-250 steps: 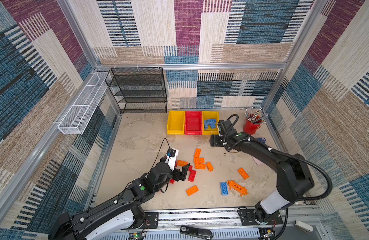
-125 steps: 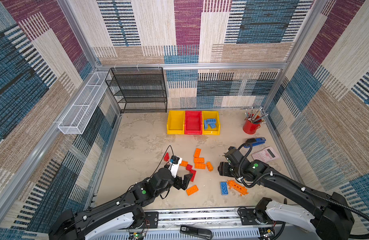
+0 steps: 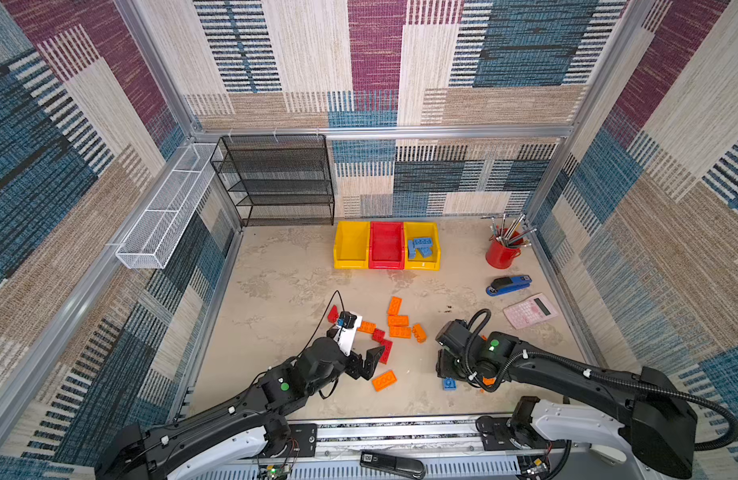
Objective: Sort the legos into containers by color
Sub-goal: 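Move the right gripper back to the last blue brick and grasp it, then carry the blue brick with the right gripper into the far yellow bin and release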
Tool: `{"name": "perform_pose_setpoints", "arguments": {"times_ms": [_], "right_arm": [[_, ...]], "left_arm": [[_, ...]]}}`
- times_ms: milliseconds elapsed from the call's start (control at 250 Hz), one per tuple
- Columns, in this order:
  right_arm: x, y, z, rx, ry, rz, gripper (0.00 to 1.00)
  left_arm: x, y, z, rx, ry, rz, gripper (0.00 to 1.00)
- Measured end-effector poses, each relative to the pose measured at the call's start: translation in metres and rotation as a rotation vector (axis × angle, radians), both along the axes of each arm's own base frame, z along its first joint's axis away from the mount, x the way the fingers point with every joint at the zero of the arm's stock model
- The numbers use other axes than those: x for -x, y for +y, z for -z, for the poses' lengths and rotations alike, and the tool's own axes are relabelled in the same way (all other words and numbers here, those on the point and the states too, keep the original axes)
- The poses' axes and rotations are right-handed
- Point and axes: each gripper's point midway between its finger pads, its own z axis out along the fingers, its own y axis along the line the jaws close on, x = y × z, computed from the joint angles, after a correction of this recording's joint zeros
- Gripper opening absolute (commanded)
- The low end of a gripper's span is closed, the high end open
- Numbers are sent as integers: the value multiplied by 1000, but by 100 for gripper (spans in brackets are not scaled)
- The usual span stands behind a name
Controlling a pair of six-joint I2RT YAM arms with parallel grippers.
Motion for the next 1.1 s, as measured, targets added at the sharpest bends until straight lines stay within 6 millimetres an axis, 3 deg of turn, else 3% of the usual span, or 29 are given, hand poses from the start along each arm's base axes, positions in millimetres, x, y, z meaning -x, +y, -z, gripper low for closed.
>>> {"name": "perform_pose_setpoints", "arguments": {"times_ms": [176, 332, 372, 516, 644, 744, 844, 1100], "right_arm": [[9, -1, 12, 16, 46, 3, 58], [10, 3, 22, 35, 76, -5, 36], [10, 3, 24, 39, 79, -6, 35], [3, 10, 18, 26, 59, -12, 32], [-12, 20, 0, 2, -5, -17, 32], [-33, 29, -20, -22, -74, -19, 32], [-66, 35, -47, -45, -165, -3, 33], [-192, 35, -112, -49, -402, 11, 34]], "left_arm": [[1, 2, 8, -16, 10, -2, 99], [0, 1, 11, -24, 15, -2, 99], [0, 1, 11, -25, 15, -2, 99], [0, 1, 12, -30, 15, -2, 99], [-1, 1, 13, -39, 16, -3, 99], [-2, 0, 11, -38, 13, -5, 99], [-3, 0, 8, -38, 10, -11, 99], [-12, -8, -6, -39, 0, -22, 99]]}}
